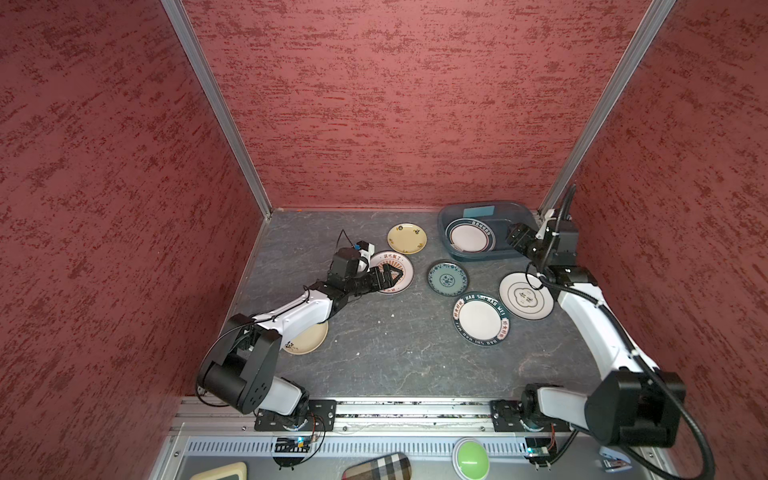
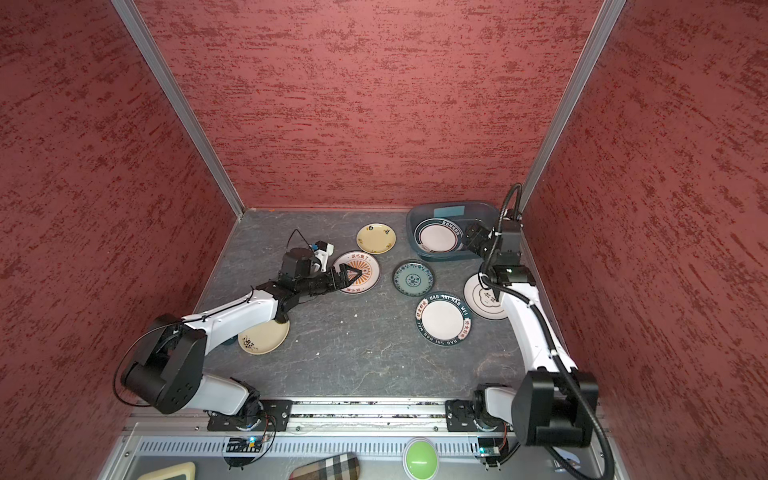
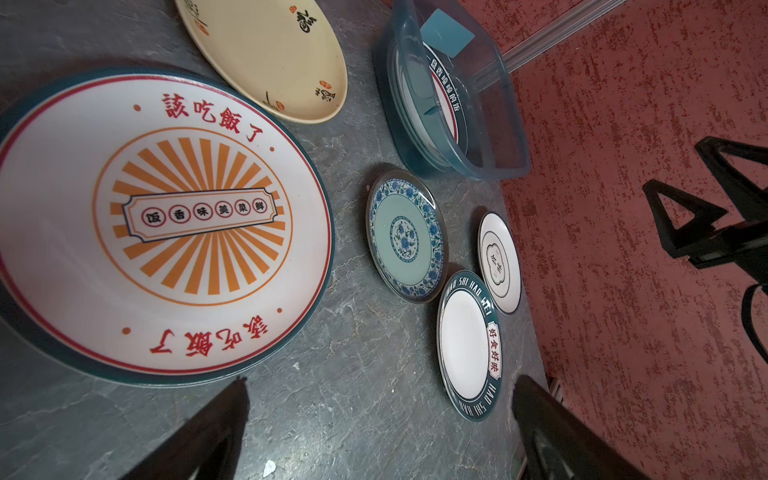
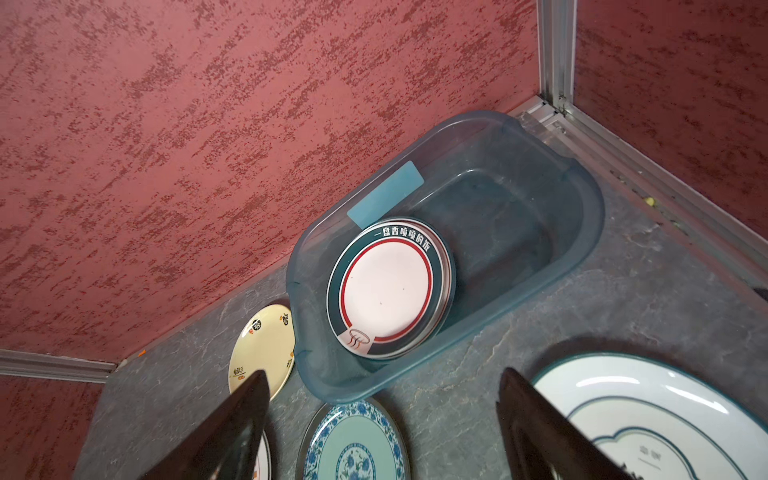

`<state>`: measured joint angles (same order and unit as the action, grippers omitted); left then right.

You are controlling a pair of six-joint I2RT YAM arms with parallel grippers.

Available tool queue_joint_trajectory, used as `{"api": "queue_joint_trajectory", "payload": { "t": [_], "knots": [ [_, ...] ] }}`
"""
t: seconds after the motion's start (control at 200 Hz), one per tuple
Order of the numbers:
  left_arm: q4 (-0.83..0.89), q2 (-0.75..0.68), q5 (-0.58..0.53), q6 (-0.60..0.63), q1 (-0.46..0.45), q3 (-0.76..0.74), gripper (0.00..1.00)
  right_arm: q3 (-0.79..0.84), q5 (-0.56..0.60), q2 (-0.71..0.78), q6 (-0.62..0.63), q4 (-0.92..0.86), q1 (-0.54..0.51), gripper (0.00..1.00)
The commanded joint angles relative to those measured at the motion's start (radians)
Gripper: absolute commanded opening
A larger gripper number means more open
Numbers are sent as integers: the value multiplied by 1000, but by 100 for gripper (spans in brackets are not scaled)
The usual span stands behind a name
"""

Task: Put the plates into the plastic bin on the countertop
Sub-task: 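Open right gripper to release the plate and raise it from the bin, then move right gripper down to the green-rimmed 'HAO SHI HAO WEI' plate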

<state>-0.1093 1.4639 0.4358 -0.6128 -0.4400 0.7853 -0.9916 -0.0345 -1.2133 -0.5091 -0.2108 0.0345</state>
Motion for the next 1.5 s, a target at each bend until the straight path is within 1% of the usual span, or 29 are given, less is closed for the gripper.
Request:
{"api": "queue_joint_trajectory", "payload": {
  "t": [0.0, 0.095, 0.12, 0.245, 0.316, 0.356, 0.451, 0.556, 0.726, 0.842, 0.927, 0.987, 1.147, 1.207, 1.308, 1.498],
  "knots": [
    [-13, 20, -4, 8, -16, 17, 99, 72, -24, 87, -16, -42, -4, 88],
    [-10, 21, -2, 10, -19, 22, 99, 156, -50, 173, -32, -87, -4, 88],
    [-9, 18, -2, 10, -21, 23, 99, 180, -52, 199, -38, -101, -4, 90],
    [-26, 4, -1, 9, -27, 18, 99, 296, -56, 317, -78, -150, -4, 93],
    [-35, 6, 1, 10, -31, 17, 99, 345, -52, 373, -109, -179, -4, 94],
    [-38, 11, 4, 8, -35, 17, 99, 372, -67, 399, -128, -186, -5, 95],
    [-54, 24, 28, 4, -37, 18, 99, 431, -116, 438, -182, -178, -4, 95],
    [-51, 32, 34, 8, -37, 24, 99, 478, -146, 432, -211, -164, -4, 95],
    [-73, 60, 47, -4, -47, 25, 100, 505, -175, 397, -224, -191, -4, 96],
    [-94, 88, 51, -7, -72, 34, 99, 521, -144, 411, -209, -202, -4, 97],
    [-99, 111, 51, -11, -96, 47, 99, 527, -163, 411, -197, -212, -4, 97],
    [-98, 127, 55, -14, -107, 60, 99, 524, -156, 408, -195, -255, -3, 97],
    [-104, 138, 71, -21, -119, 68, 99, 543, -75, 439, -188, -351, -4, 98],
    [-115, 138, 83, -27, -120, 66, 99, 548, -58, 453, -192, -360, -3, 99],
    [-122, 133, 86, -30, -120, 58, 99, 566, -63, 462, -211, -343, -4, 99],
    [-108, 96, 74, -22, -115, 47, 99, 579, -67, 439, -218, -338, -4, 99]
  ]
}}
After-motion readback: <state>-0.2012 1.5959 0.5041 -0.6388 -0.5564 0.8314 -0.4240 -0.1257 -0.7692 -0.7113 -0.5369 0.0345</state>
